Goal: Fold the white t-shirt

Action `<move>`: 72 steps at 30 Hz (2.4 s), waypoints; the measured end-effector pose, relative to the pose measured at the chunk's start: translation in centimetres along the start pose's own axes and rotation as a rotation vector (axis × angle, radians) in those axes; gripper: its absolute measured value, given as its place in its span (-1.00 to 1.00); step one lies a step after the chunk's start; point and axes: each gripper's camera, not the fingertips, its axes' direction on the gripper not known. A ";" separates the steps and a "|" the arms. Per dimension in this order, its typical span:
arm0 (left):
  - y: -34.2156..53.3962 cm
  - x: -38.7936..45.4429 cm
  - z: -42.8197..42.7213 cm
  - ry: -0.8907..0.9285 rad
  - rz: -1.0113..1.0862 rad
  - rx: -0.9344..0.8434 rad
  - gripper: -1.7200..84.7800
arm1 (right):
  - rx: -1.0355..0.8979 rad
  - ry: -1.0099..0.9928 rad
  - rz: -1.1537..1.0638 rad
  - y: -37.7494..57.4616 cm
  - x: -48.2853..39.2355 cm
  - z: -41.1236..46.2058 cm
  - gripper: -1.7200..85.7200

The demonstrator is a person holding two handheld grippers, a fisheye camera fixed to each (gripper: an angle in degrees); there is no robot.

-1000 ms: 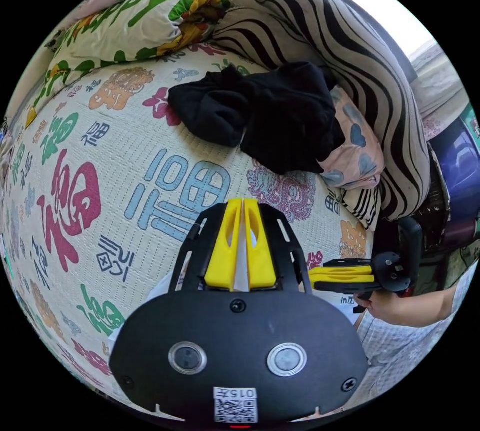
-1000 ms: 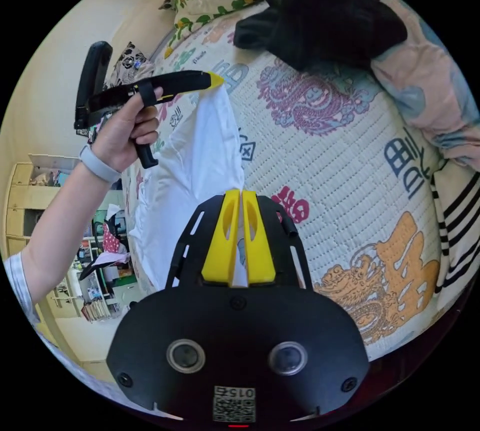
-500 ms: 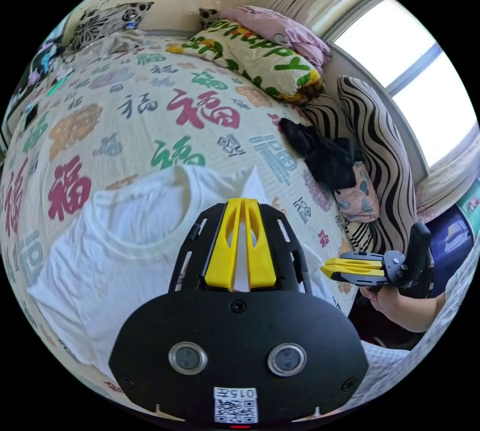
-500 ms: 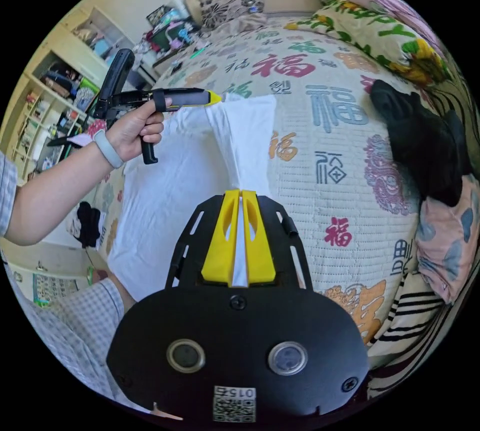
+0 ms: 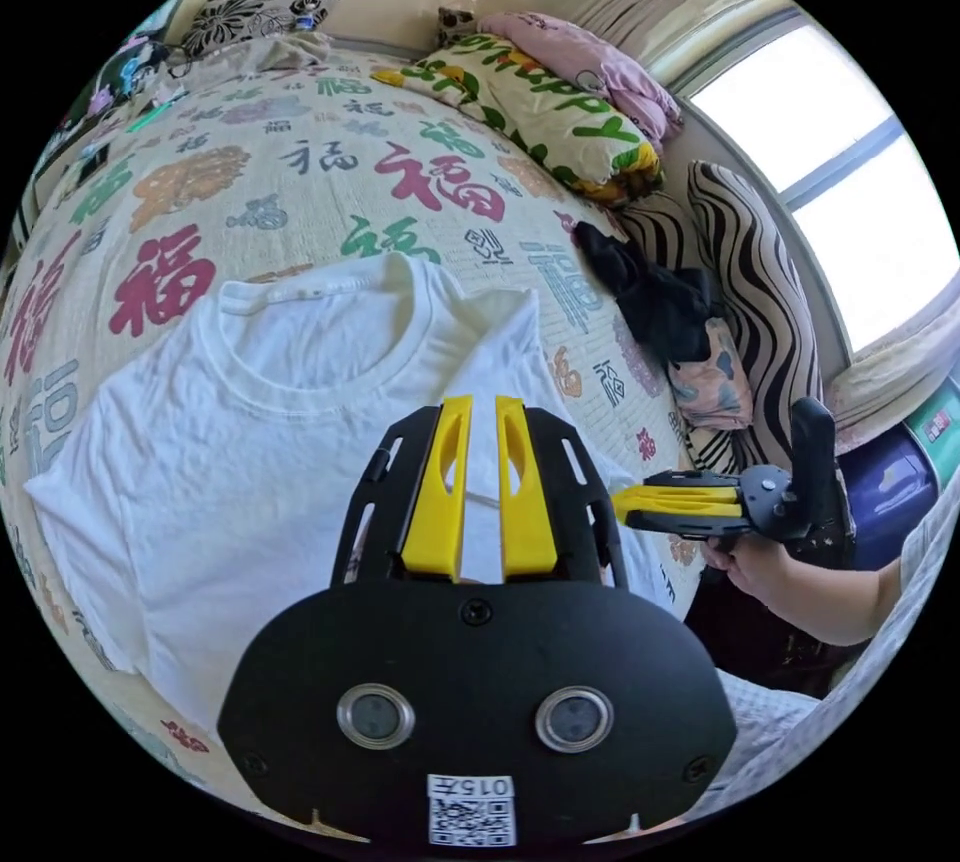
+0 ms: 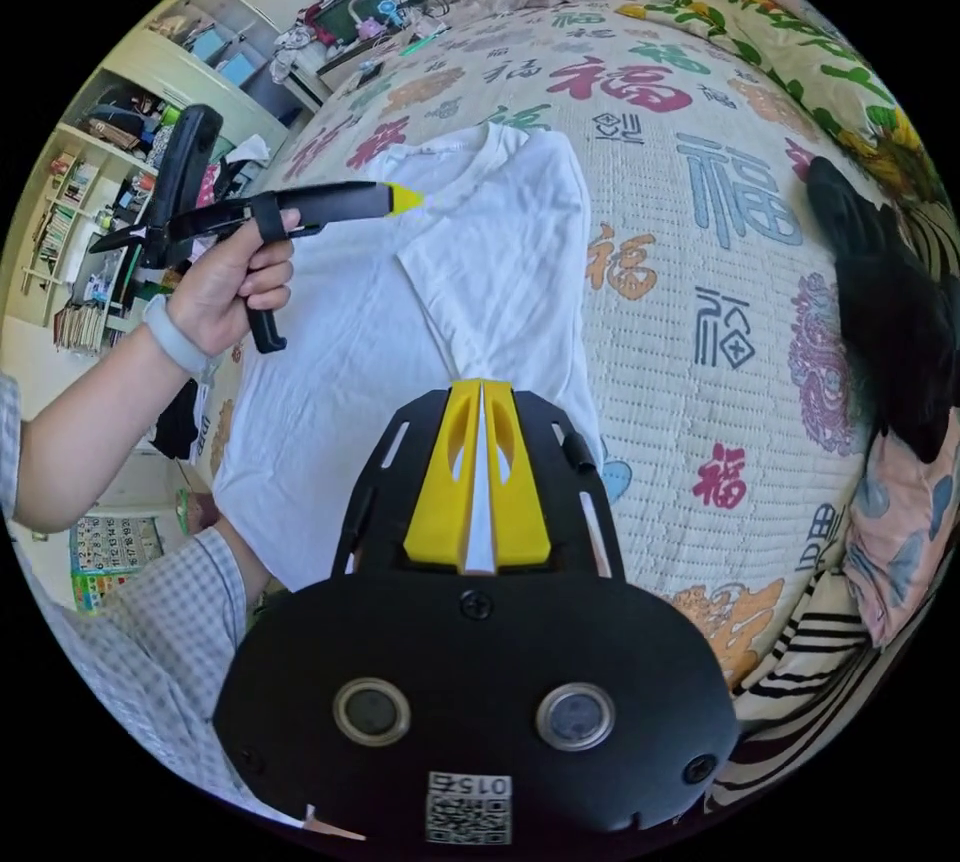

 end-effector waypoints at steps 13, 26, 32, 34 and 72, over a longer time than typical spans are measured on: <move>-11.2 3.3 1.1 0.052 0.069 -0.074 -0.97 | 0.032 -0.024 0.253 -5.2 3.5 5.7 -0.97; -1.5 4.1 -12.0 -0.044 0.047 -0.104 -0.96 | -0.035 -0.062 0.080 -12.5 0.4 11.7 -0.98; 1.3 4.8 -22.0 -0.034 -0.066 0.107 -0.91 | -0.022 -0.099 0.038 -15.9 -0.5 9.8 -0.97; 5.0 2.9 -28.0 -0.073 -0.239 0.233 -0.86 | 0.002 -0.110 -0.024 -18.2 -2.5 9.1 -0.96; 15.1 4.1 -51.9 -0.206 -0.385 0.394 -0.98 | -0.006 -0.217 -0.433 -50.8 -24.7 18.2 -0.98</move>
